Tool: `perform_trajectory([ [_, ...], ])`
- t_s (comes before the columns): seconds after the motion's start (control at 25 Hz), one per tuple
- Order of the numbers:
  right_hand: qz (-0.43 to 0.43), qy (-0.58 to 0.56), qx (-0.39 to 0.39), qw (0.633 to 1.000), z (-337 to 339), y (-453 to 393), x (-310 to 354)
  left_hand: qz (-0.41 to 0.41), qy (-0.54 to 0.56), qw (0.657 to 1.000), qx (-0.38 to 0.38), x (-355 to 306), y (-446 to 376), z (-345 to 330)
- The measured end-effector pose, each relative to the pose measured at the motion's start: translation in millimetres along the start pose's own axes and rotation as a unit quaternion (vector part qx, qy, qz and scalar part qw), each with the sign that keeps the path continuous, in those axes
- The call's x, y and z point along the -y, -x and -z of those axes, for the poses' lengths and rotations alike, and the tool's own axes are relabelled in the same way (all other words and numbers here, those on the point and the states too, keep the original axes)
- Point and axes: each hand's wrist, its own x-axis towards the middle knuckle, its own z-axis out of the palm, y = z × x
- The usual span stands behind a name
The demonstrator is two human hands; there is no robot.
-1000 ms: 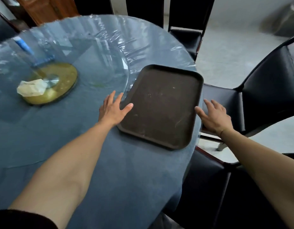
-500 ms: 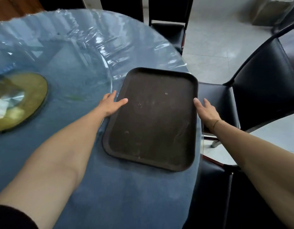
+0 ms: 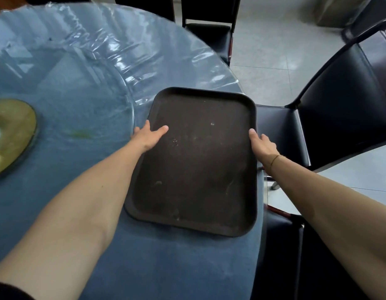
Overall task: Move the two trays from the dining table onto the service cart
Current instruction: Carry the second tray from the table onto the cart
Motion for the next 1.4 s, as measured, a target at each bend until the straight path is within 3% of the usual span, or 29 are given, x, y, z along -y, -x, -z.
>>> perform_trajectory([
  [0.28, -0.03, -0.065, 0.043, 0.997, -7, -1, 14, 0.017, 0.041, 0.999, 0.007, -2, -4, 3],
  [0.48, -0.084, -0.127, 0.12, 0.981, 6, 8, 26, 0.032, 0.062, 0.997, 0.026, -8, -1, 10],
  [0.76, -0.085, -0.156, 0.126, 0.976, 31, 19, 35, 0.106, 0.172, 0.972, 0.119, -24, 25, 49],
  [1.0, -0.103, -0.139, 0.124, 0.977, 102, 53, 44, 0.08, 0.209, 0.949, 0.223, -56, 78, 83],
  [1.24, -0.102, -0.174, 0.077, 0.976, 189, 105, 23, 0.044, 0.188, 0.947, 0.256, -107, 156, 89],
  [1.4, -0.093, -0.225, 0.092, 0.966, 264, 138, -17, 0.011, 0.165, 0.945, 0.281, -149, 210, 75],
])
